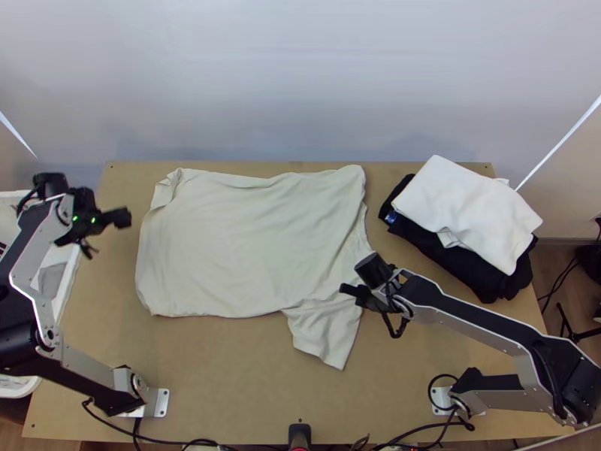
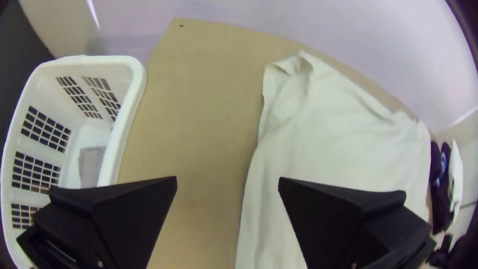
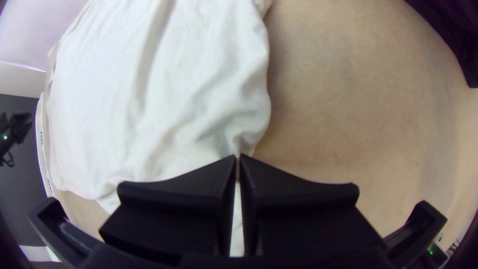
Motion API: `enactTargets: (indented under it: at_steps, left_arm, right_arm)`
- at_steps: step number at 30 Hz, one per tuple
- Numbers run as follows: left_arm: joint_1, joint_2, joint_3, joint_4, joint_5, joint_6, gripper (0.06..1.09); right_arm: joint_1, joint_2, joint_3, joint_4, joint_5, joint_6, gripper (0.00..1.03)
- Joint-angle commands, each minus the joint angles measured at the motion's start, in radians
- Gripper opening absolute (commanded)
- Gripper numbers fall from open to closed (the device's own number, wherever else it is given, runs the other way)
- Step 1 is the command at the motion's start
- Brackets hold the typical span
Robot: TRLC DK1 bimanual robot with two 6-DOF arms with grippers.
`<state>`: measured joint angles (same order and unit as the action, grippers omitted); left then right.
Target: Fold the t-shirt
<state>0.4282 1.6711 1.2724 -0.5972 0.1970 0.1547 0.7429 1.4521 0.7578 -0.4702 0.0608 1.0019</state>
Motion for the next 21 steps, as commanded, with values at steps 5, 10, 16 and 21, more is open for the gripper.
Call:
enactTargets:
  at_steps: [5,10,16,21]
  left_arm:
    - [0.196,-0.06,-0.122,-0.216,0.202,0.671,1.04]
    - [0.262,-0.099,-0.116,-0.3,0.205,0.904,1.04]
    - [0.3,-0.131,-0.091,-0.449,0.208,1.166,1.04]
    - [0.296,-0.166,-0.1,-0.512,0.199,1.283,1.04]
  right_arm:
    - [-0.068,0.002,0.012,-0.007,0.031,-0.046,0.03]
    - [-0.099,0.017,0.043,-0.021,0.045,-0.055,0.03]
    - [-0.102,0.033,0.058,-0.031,0.068,-0.039,0.03]
    - [-0.102,0.039,0.058,-0.033,0.085,-0.028,0.03]
